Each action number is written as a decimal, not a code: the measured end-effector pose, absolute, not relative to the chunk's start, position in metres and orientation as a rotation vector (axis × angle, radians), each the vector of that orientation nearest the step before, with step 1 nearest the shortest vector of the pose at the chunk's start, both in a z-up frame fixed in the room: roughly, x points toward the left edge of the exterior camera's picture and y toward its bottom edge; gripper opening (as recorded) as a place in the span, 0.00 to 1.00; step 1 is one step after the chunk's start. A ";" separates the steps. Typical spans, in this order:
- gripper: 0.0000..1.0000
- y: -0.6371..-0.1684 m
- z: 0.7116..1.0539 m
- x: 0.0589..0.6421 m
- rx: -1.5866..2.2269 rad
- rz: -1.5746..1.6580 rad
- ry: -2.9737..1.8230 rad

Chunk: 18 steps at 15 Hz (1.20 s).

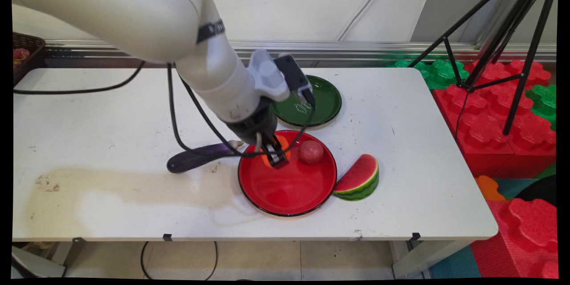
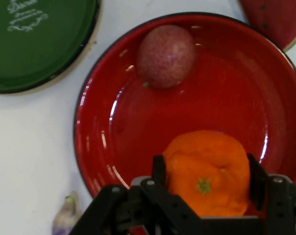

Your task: Place the picked object on the red plate

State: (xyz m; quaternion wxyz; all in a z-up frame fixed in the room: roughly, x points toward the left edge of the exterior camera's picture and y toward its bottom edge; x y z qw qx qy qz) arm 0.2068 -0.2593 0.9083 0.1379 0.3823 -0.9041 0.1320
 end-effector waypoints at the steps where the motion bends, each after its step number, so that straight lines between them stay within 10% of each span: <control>1: 0.00 -0.258 0.902 0.203 1.105 0.372 -2.620; 18: 0.00 -0.259 0.808 0.177 1.081 0.311 -2.669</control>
